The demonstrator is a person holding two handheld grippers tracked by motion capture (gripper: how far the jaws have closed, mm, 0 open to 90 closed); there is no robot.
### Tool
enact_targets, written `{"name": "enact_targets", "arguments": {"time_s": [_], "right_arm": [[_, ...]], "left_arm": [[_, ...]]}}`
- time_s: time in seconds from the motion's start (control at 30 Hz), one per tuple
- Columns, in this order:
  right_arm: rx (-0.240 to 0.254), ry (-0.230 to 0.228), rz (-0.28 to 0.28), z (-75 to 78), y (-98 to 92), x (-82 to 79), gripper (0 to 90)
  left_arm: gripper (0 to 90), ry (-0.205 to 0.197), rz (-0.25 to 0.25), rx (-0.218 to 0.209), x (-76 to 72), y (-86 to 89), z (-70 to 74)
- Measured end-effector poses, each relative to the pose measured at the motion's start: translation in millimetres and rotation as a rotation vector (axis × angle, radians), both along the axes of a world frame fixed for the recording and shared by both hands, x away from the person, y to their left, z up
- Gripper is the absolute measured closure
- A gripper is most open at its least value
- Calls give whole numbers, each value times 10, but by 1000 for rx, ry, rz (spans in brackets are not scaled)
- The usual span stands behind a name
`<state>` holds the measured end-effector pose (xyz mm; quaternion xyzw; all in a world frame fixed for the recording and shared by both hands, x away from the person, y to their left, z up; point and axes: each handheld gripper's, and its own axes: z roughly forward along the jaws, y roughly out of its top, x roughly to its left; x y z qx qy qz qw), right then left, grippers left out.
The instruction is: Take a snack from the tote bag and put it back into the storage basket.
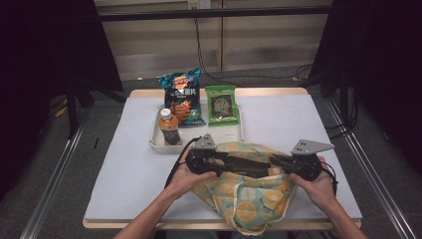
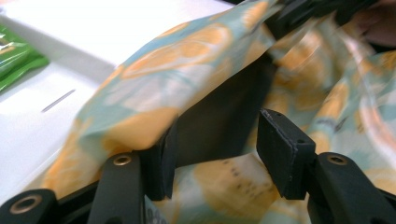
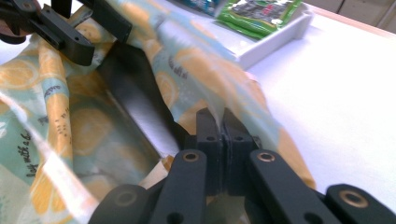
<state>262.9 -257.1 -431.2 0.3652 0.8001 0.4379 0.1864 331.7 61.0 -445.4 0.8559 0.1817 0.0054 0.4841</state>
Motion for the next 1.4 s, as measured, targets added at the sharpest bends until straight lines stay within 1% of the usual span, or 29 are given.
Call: {"name": "enact_targets", "arguments": {"time_s": [0.03, 0.1, 0.17, 0.2, 0.23, 0.27, 0.3, 0.33, 0.37, 0.43, 0.5, 0.53, 0.6, 0.63, 0.67, 0.7, 0.73, 0.8, 0.87, 0.93, 1.0, 1.03, 1.1, 1.13, 1.23, 1.27, 1.33, 1.37, 1.4], "right_arm": [[3, 1, -17, -6, -33, 15, 875], [8, 13, -36, -42, -95, 54, 873], [-2, 21, -49, -89, -138, 99, 867], [-12, 22, -63, -110, -155, 124, 867], [-19, 22, -72, -131, -181, 156, 863], [-18, 30, -85, -154, -202, 185, 863], [-19, 41, -87, -171, -219, 203, 864], [-36, 48, -97, -206, -235, 220, 863], [-46, 55, -105, -237, -244, 233, 861], [-50, 71, -121, -294, -253, 257, 851], [-52, 75, -126, -327, -239, 281, 846], [-47, 84, -120, -347, -224, 290, 845], [-54, 93, -102, -390, -193, 297, 845], [-50, 106, -94, -407, -179, 295, 846], [-58, 110, -84, -435, -156, 296, 845], [-54, 116, -74, -450, -137, 295, 845], [-56, 124, -58, -461, -116, 293, 845], [-66, 128, -40, -481, -79, 286, 851], [-72, 135, -6, -480, -63, 267, 849], [-81, 141, 10, -477, -50, 250, 843], [-87, 144, 22, -475, -48, 237, 840], [-87, 149, 30, -472, -41, 222, 842], [-100, 142, 49, -466, -26, 184, 850], [-100, 150, 76, -465, -19, 161, 850], [-94, 162, 108, -473, 0, 115, 836], [-100, 153, 95, -466, 9, 102, 826], [-95, 144, 97, -439, 0, 95, 785], [-79, 133, 88, -415, -17, 93, 745], [-60, 128, 82, -381, -39, 92, 719]], "left_arm": [[474, 0, 1, -7, -1, -1, -15], [473, -1, -7, -3, 5, -2, -11], [471, 7, -8, -1, 6, 5, -10], [471, -5, -12, 0, 0, -1, -14], [470, -11, -11, 13, -10, -4, -7], [468, -9, -12, 7, -15, -8, -10], [466, -7, -23, 12, -14, -2, -9], [466, 1, -28, 12, -9, 6, -8], [466, 13, -26, 0, -6, 8, -13], [467, 12, -39, 6, -4, 18, -12], [465, 30, -49, 2, -5, 30, -7], [463, 28, -57, 7, -9, 38, -4], [449, 61, -66, -7, -20, 51, -4], [443, 45, -68, 8, -50, 54, 4], [443, 45, -68, 15, -75, 56, 11], [425, 54, -74, 12, -96, 58, 17], [411, 48, -71, 22, -121, 65, 26], [378, 50, -66, 26, -158, 79, 34], [351, 59, -63, 7, -162, 106, 23], [352, 58, -66, -4, -165, 130, 7], [352, 70, -74, -10, -173, 143, 12], [351, 69, -78, -5, -186, 149, 15], [352, 69, -82, -3, -208, 160, 20], [352, 66, -87, 1, -217, 167, 24], [354, 47, -86, 16, -254, 177, 32], [353, 39, -85, 22, -263, 183, 37], [347, 45, -86, 21, -268, 204, 40], [349, 38, -80, 16, -268, 212, 32], [351, 28, -77, 20, -270, 218, 26]]}}
